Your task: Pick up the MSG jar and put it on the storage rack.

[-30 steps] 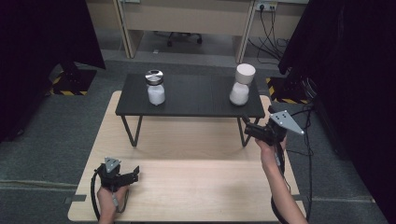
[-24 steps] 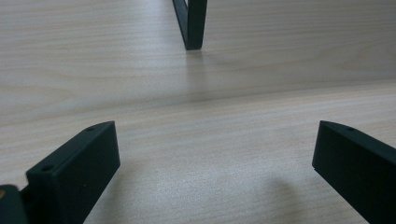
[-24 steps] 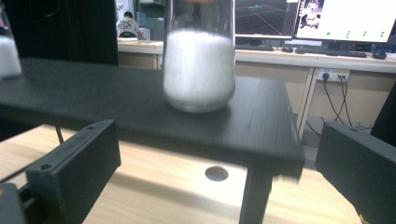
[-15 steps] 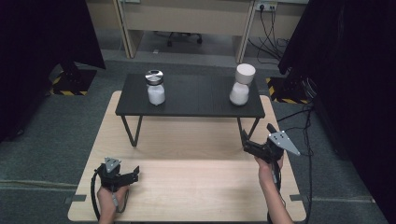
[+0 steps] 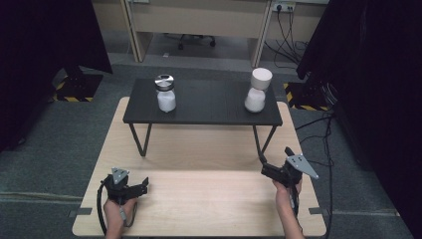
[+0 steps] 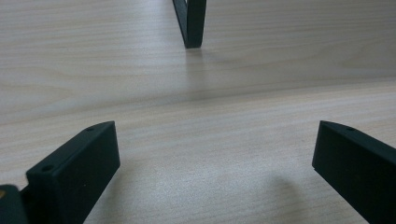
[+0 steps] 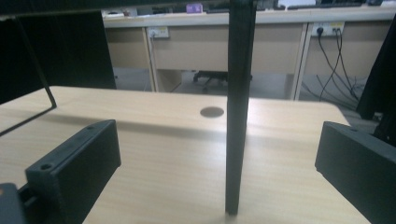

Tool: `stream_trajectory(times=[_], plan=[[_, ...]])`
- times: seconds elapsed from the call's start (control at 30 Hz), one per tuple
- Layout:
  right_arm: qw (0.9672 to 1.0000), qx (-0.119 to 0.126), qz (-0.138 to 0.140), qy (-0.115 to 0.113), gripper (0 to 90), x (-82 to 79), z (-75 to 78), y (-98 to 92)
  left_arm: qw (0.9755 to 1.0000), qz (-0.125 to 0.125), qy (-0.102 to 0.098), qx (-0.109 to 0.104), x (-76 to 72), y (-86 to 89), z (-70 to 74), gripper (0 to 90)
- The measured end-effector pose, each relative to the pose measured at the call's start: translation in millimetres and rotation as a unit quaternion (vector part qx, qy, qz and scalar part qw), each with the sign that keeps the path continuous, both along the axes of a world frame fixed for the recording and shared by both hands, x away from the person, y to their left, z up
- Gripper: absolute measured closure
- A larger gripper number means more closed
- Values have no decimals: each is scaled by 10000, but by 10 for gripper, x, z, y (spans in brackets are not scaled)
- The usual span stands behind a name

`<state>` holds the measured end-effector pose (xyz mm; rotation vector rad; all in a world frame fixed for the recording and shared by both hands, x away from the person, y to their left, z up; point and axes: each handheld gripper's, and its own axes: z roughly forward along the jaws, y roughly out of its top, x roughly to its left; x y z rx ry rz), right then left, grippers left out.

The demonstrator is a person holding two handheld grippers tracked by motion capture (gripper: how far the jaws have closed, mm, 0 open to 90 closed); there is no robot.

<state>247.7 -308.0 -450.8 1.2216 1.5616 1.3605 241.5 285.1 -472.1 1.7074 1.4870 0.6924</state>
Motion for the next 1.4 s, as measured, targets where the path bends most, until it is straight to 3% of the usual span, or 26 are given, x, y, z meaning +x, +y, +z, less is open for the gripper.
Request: stream_trajectory(times=[0.6,0.87,1.13,1.4], plan=[[9997,-12,-1,264,3,-280,-433,-22,10000,8,18,30,6,-12,3,0],[9993,-103,-62,344,3,-355,-505,-74,10000,11,33,45,11,-19,6,0],[9988,-21,-172,450,3,-422,-611,-127,9999,8,67,87,22,-32,13,0],[9992,-147,-160,333,2,-445,-648,-102,9999,5,93,117,29,-43,18,0]])
